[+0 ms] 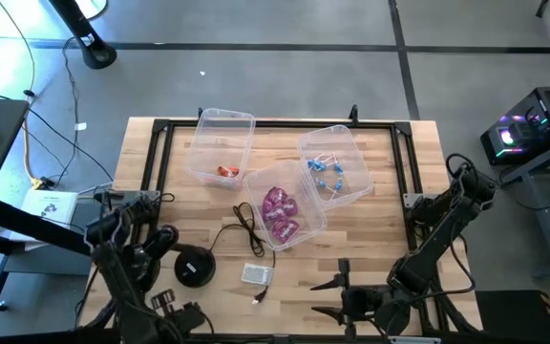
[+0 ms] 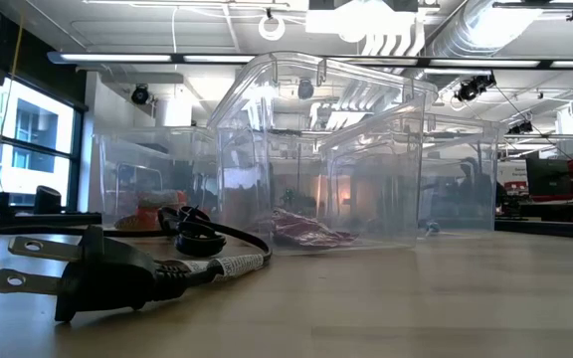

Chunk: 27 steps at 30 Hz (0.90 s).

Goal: Sort candy
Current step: Put the orange candy into the left transparent bin

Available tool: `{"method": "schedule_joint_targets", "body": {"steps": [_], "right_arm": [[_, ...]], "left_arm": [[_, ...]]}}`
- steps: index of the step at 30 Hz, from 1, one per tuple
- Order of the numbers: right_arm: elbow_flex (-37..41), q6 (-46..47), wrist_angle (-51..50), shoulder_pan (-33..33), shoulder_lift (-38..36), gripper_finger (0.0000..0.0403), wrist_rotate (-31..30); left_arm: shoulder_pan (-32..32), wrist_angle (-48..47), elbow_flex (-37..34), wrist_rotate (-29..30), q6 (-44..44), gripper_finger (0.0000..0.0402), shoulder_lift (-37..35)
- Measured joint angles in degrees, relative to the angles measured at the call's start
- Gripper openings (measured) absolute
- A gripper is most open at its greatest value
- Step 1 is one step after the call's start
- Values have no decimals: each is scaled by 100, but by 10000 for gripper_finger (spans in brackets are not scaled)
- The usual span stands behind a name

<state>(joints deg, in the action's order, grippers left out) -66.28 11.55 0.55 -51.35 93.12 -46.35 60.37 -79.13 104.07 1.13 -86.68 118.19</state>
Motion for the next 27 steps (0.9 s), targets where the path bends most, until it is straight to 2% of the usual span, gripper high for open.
{"method": "schedule_joint_targets", "body": {"steps": [3, 5, 10, 12, 15, 18, 27], "right_arm": [[0, -2, 12, 0, 0, 193, 0], [2, 2, 12, 9, 0, 193, 2], [0, 142, -2, 113, -2, 193, 28], [1, 146, -13, 165, -2, 193, 128], [0, 154, -21, 259, -2, 193, 249], [0, 151, -27, 307, -4, 193, 251], [0, 292, -43, 296, 91, 193, 308]], "left_arm": [[-49, -24, 453, 1121, 40, 1, -193], [-111, -195, 757, 2065, 75, 1, -317], [-378, -966, 1327, 4325, 533, 1, -622], [-557, -1093, 1409, 5111, 874, 1, -785], [-969, -1050, 1404, 6048, 1890, 1, -1085], [-1584, -1079, 1345, 6385, 2681, 1, -1387], [-4212, -1090, 814, 6059, 4358, 2, -2183]]}}
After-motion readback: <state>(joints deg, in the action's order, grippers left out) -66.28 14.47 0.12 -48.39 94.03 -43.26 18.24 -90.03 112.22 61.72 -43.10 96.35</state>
